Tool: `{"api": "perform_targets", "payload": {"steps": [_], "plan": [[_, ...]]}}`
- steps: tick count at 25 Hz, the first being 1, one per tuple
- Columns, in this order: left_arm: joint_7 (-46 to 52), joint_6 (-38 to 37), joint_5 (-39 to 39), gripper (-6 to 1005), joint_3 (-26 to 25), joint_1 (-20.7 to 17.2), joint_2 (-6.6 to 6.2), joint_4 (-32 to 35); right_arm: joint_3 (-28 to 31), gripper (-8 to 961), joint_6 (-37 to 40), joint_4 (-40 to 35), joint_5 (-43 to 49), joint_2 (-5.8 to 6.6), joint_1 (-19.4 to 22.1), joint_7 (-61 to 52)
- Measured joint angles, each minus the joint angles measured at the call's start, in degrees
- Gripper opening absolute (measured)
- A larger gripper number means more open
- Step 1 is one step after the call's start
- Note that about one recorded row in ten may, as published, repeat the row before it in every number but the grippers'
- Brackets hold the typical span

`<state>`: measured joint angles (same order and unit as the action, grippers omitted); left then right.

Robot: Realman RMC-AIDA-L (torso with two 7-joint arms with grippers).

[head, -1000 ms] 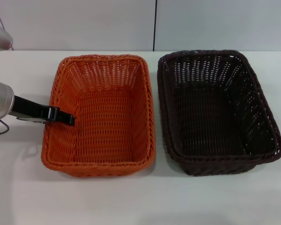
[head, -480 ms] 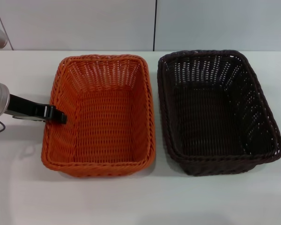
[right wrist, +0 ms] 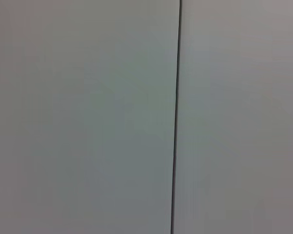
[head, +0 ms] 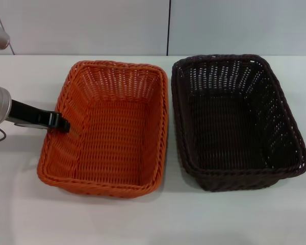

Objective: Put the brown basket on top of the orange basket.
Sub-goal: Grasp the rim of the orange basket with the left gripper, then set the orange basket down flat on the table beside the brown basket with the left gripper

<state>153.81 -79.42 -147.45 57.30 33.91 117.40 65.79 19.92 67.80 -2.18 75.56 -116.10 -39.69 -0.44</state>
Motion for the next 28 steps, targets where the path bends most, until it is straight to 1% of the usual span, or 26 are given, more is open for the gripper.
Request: {"api": "perform_targets", "payload": {"steps": [6,7,8,11,14,17,18,19,22,24,26,28], "plan": [[-0.2,-1.4,0.0,216,-0.3,0.1,-0.31,1.6,-0.1,624,0.0,0.0,0.0,0.0,-0.3,0.0],[-0.3,-2.2,0.1,214,-0.4,0.1,-0.41,2.7,-0.1,624,0.0,0.0,0.0,0.0,-0.3,0.0],[-0.5,-3.9,0.3,212,-0.5,-0.6,-0.53,6.3,-0.1,624,0.0,0.0,0.0,0.0,-0.3,0.0],[-0.5,-4.6,0.4,202,-0.5,-0.8,-0.58,7.7,-0.1,624,0.0,0.0,0.0,0.0,-0.3,0.0],[-0.5,-8.0,0.3,191,-1.0,-1.0,-0.94,12.6,-0.2,624,-0.1,-0.1,0.0,0.01,-0.3,0.0],[-0.5,-8.9,0.2,181,-1.8,-0.7,-1.1,14.1,-0.1,624,-0.1,-0.2,0.0,0.08,-0.3,0.0],[-0.6,-9.8,0.3,177,-2.5,-0.4,-1.39,15.5,-0.1,624,-0.3,-0.2,0.0,0.09,-0.2,0.0],[-0.6,-9.8,0.3,177,-2.5,-0.4,-1.39,15.5,-0.1,624,-0.3,-0.2,0.0,0.09,-0.2,0.0],[-0.7,-10.9,0.5,177,-2.7,-0.2,-1.96,18.1,-0.1,625,-0.7,-0.3,0.0,0.09,0.0,0.0],[-0.7,-10.9,0.5,177,-2.7,-0.2,-1.96,18.1,-0.1,625,-0.8,-0.3,0.0,0.09,0.1,0.0],[-2.0,-12.9,0.6,177,-2.8,0.3,-2.74,21.8,-0.1,625,-0.8,-0.2,0.0,0.07,0.2,0.0],[-2.7,-13.7,0.6,177,-2.9,0.6,-2.98,22.8,-0.1,625,-0.8,-0.1,0.0,0.05,0.3,0.0]]}}
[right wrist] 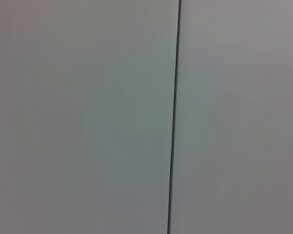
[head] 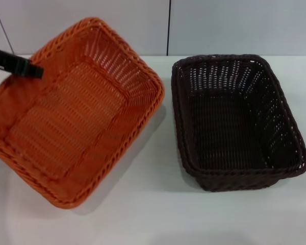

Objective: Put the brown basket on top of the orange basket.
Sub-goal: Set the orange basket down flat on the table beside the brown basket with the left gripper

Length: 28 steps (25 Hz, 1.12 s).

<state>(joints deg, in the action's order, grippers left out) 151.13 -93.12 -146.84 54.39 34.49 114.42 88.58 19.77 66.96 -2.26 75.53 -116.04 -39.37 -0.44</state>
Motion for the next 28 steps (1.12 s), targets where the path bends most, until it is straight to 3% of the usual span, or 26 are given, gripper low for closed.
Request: {"api": "perform_targets", "payload": {"steps": [2,9,13,15,19,28], "plan": [[-2.2,-2.9,0.0,177,-1.3,1.8,-0.69,1.7,0.0,625,0.0,0.1,0.0,-0.01,0.0,0.0],[-8.5,-6.3,0.0,178,-2.8,4.2,-0.85,1.3,0.0,625,0.2,0.1,0.1,-0.47,-0.3,0.0],[-12.8,-7.7,0.1,178,-2.4,4.5,0.07,0.6,0.0,625,0.5,0.4,0.3,-0.73,-0.1,0.0],[-15.7,-8.0,0.1,178,-2.2,4.7,1.46,0.2,0.0,625,0.5,0.8,0.3,-0.8,0.1,0.0],[-19.2,-8.4,0.1,178,-1.0,5.3,2.94,-1.6,-0.1,624,0.5,1.1,0.4,-1.12,0.5,0.0],[-22.3,-5.2,1.6,179,5.3,10.7,3.5,-11.6,-0.1,624,0.4,1.6,0.4,-1.45,0.9,0.0]]}}
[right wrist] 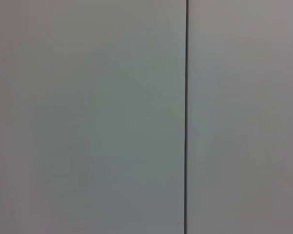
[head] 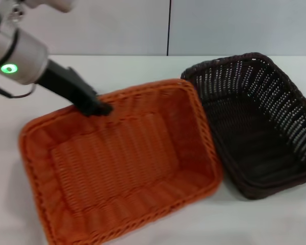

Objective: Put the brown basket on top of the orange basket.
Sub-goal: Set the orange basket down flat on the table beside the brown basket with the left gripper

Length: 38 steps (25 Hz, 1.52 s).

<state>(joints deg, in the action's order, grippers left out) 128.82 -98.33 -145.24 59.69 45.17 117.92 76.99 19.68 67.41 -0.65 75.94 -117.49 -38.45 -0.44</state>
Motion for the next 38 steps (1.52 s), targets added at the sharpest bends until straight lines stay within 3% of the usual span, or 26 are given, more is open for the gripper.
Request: {"api": "perform_targets", "payload": {"steps": [6,8,11,12,25,33,36,38], "plan": [[-1.4,2.1,2.5,179,1.4,2.2,0.02,-3.8,0.0,625,-0.2,0.1,0.0,-0.25,0.2,0.0],[-2.9,4.8,5.8,179,3.9,4.5,0.36,-7.8,0.0,625,-0.2,0.0,0.0,-0.42,0.5,0.0],[-2.9,4.8,5.8,179,3.9,4.5,0.36,-7.8,0.0,625,-0.3,0.0,0.1,-0.47,0.7,0.0],[-3.3,7.2,9.7,179,7.1,4.7,0.39,-8.7,0.0,625,-0.4,0.0,0.1,-0.55,1.0,0.0],[-2.2,5.4,14.8,179,8.1,3.8,0.24,-7.9,0.0,624,-0.4,0.0,0.1,-0.63,1.6,0.0],[0.7,5.8,14.8,177,8.1,0.9,0.22,-2.7,-0.8,625,-0.4,0.0,0.1,-0.63,1.4,0.0],[1.0,5.9,14.8,423,8.4,0.7,0.24,-2.3,-0.8,625,-0.3,0.0,0.1,-0.63,1.3,0.0],[1.2,5.9,14.9,479,8.5,0.7,0.28,-2.2,-0.9,625,-0.3,0.0,0.1,-0.63,1.3,0.0]]}}
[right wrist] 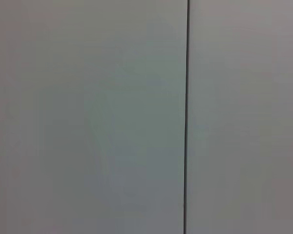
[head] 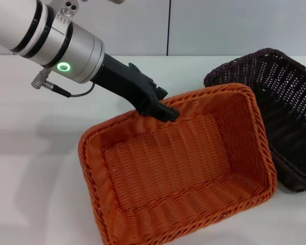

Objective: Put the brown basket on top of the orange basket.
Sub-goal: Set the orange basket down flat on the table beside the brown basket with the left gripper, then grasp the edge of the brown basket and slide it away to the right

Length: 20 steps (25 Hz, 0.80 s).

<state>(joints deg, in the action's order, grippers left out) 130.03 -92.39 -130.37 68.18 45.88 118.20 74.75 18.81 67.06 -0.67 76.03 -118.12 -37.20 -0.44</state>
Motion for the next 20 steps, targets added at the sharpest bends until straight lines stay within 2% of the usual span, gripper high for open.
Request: {"api": "perform_targets", "payload": {"steps": [4,9,16,18,19,20], "plan": [[0.1,1.0,0.3,592,-0.4,-0.2,0.08,0.1,-0.4,625,0.0,-0.2,0.0,0.06,0.0,0.0],[-0.2,3.7,1.6,793,-0.4,-1.5,0.02,1.4,-0.6,624,0.2,-0.4,0.0,0.31,0.1,0.0],[-1.7,9.2,5.8,790,-0.4,-4.9,-0.09,4.5,-3.6,624,0.2,-0.4,0.0,0.35,0.3,-0.3],[-2.7,10.6,6.9,789,-0.3,-5.9,-0.05,4.9,-6.5,624,0.0,-0.9,0.0,0.48,0.3,-2.7],[-5.0,13.9,10.3,789,0.0,-8.2,0.0,5.1,-8.8,624,-0.1,-1.8,0.0,0.54,0.4,-5.4],[-5.0,13.9,10.3,788,0.0,-8.2,0.0,5.1,-10.8,624,-0.3,-2.9,0.0,0.62,0.5,-8.1]]}}
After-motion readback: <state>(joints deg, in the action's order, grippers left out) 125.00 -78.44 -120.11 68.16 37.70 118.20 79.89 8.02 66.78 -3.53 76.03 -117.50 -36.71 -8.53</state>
